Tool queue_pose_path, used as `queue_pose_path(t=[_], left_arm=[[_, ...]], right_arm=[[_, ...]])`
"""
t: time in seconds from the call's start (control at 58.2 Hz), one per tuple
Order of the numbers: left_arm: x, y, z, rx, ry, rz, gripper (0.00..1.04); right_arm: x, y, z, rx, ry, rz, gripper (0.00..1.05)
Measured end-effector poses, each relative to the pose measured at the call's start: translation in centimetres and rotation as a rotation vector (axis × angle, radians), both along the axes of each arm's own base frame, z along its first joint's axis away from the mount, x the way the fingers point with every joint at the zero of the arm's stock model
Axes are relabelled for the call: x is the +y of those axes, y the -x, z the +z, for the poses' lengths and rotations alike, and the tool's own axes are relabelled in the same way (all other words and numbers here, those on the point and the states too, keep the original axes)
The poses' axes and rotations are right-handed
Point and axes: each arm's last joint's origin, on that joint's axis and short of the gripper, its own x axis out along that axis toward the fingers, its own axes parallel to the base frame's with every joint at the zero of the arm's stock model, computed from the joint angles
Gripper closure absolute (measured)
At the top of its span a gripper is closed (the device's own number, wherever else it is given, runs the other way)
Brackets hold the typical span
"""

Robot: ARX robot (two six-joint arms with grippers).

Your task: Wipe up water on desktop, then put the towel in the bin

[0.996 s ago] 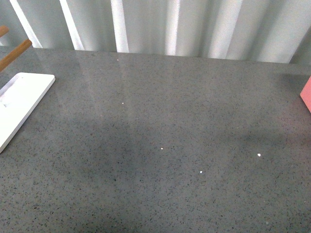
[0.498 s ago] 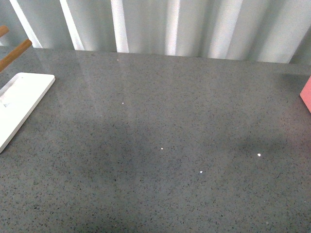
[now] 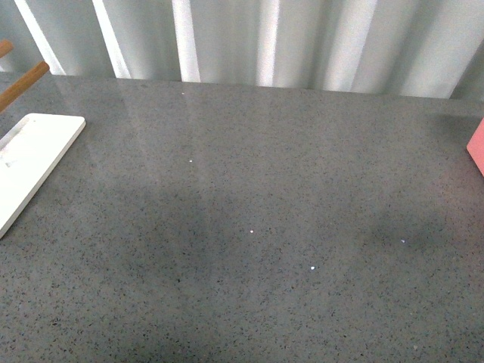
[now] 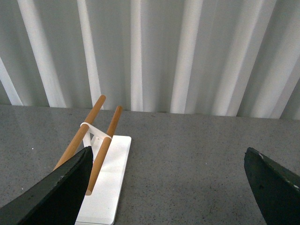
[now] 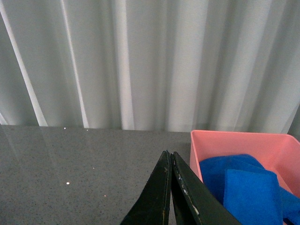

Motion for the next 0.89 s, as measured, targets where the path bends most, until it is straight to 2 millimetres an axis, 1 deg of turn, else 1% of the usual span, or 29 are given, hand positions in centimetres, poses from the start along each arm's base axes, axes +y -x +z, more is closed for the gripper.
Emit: queue_pose_path(t=[0.155,0.206,0.258,0.893], left_arm=[[0.0,0.0,0.0,0.0,0.0,0.0,0.07],[0.0,0.0,0.0,0.0,0.0,0.0,0.07],[0.0,0.0,0.0,0.0,0.0,0.0,0.07],[0.0,0.0,0.0,0.0,0.0,0.0,0.07]], right_arm=[[0.0,0.3,0.0,0.0,0.0,0.0,1.02],[0.0,1.0,-0.5,0.034,0.0,0.0,1.02],[0.0,1.4,-0.3,0.006,0.0,-0.003,1.02],[0.0,1.4,-0.3,0.006,0.0,-0.003,1.02]])
